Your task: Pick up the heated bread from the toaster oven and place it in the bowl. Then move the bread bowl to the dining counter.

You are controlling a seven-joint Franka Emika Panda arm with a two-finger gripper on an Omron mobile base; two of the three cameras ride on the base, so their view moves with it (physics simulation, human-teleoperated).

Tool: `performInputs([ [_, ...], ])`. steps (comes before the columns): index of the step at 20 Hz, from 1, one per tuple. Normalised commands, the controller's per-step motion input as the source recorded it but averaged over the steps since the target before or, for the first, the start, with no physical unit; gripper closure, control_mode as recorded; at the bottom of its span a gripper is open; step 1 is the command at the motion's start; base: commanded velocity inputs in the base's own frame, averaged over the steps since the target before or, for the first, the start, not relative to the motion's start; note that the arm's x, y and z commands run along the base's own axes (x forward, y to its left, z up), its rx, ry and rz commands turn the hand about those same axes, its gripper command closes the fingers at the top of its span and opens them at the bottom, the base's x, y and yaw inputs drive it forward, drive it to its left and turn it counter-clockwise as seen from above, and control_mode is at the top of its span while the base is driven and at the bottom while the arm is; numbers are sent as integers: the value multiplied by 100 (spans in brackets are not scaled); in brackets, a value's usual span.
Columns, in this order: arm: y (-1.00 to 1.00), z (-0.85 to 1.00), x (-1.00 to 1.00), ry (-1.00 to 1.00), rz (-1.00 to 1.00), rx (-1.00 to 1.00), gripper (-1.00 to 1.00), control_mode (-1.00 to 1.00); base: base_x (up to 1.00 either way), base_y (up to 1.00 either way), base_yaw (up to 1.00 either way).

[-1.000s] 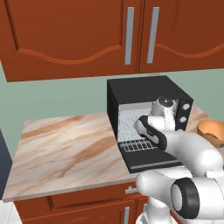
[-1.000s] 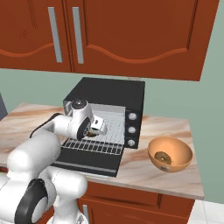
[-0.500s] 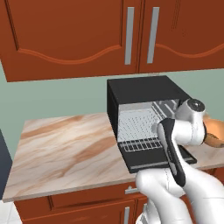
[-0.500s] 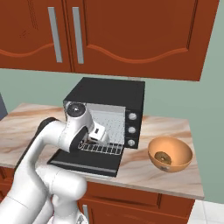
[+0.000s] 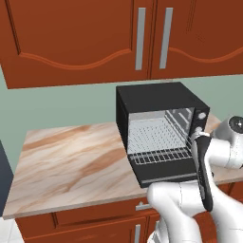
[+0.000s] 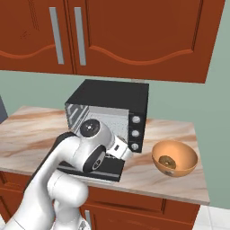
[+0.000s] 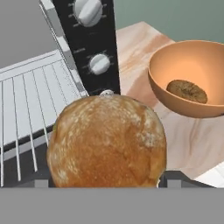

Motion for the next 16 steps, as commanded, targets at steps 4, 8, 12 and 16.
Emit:
performInputs([
  [4,-100,35,41,9,-29,1,100,-100,0,0,0],
  [8,-100,21,47,17,-22,6,100,-100,0,0,0],
  [12,-91,4,34,15,-4,9,100,-100,0,0,0],
  [16,-48,-26,6,6,-3,1,100,-100,0,0,0],
])
